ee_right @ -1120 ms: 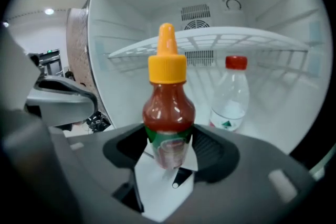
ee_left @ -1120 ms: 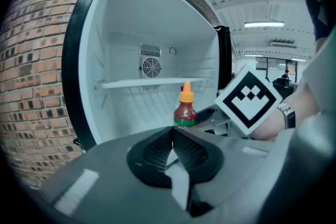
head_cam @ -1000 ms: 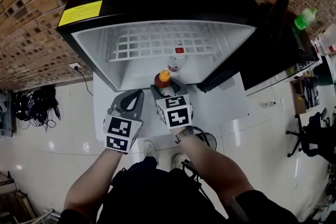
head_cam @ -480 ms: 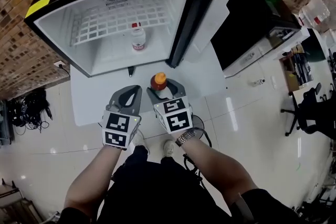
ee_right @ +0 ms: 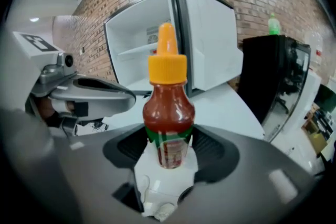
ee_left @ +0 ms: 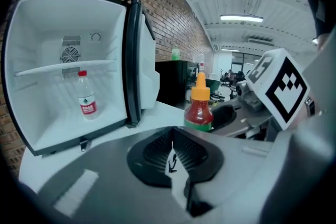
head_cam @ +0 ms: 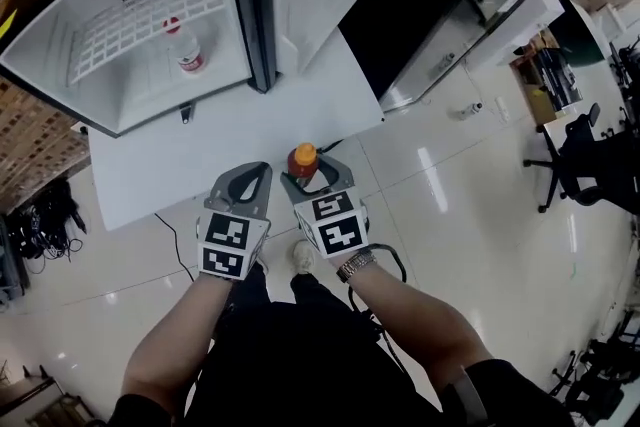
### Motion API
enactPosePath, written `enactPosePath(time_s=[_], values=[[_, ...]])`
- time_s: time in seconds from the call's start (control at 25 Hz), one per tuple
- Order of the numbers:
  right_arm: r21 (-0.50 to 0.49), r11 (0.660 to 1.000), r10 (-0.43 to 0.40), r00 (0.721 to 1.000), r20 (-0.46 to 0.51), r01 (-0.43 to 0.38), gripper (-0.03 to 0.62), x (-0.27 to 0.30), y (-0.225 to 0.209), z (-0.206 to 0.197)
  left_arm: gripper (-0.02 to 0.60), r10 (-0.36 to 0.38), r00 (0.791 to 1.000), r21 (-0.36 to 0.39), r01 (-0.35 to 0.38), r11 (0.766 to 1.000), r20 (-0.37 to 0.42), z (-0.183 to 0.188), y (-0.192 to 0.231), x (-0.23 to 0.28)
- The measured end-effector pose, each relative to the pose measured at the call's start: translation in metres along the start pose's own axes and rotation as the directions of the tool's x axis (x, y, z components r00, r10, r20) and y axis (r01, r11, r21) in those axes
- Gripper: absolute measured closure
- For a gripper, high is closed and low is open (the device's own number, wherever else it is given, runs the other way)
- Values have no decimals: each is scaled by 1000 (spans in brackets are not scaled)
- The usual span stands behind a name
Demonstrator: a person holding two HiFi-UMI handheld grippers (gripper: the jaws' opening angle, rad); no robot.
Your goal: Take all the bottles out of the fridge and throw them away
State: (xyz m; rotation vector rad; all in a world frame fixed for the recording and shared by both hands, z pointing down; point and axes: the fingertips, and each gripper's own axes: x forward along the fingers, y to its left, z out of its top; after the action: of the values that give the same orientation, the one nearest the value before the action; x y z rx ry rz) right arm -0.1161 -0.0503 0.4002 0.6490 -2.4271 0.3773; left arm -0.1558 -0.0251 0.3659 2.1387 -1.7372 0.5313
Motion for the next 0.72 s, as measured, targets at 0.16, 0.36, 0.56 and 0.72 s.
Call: enactPosePath(time_s=[0.16,0.36,0.56,0.72], values=[[50,998,-34,999,-36,36,327,-14,-26,-42,577,-74,995,7,74,997,-61,-18,-42,24],[119,990,-59,994,-88,70,327,-23,-51,-98,577,-153,980,14,156,988,-128,-46,-88,53],[216,971,-67,985,-159,101,327,-23,-65,-157,578,-213,954,7,219,976,-210,-84,-121,79],[279,951,-70,972,-223,133,327,-22,-73,-206,578,-253,925,0,263,965,-284,-117,-141,96]])
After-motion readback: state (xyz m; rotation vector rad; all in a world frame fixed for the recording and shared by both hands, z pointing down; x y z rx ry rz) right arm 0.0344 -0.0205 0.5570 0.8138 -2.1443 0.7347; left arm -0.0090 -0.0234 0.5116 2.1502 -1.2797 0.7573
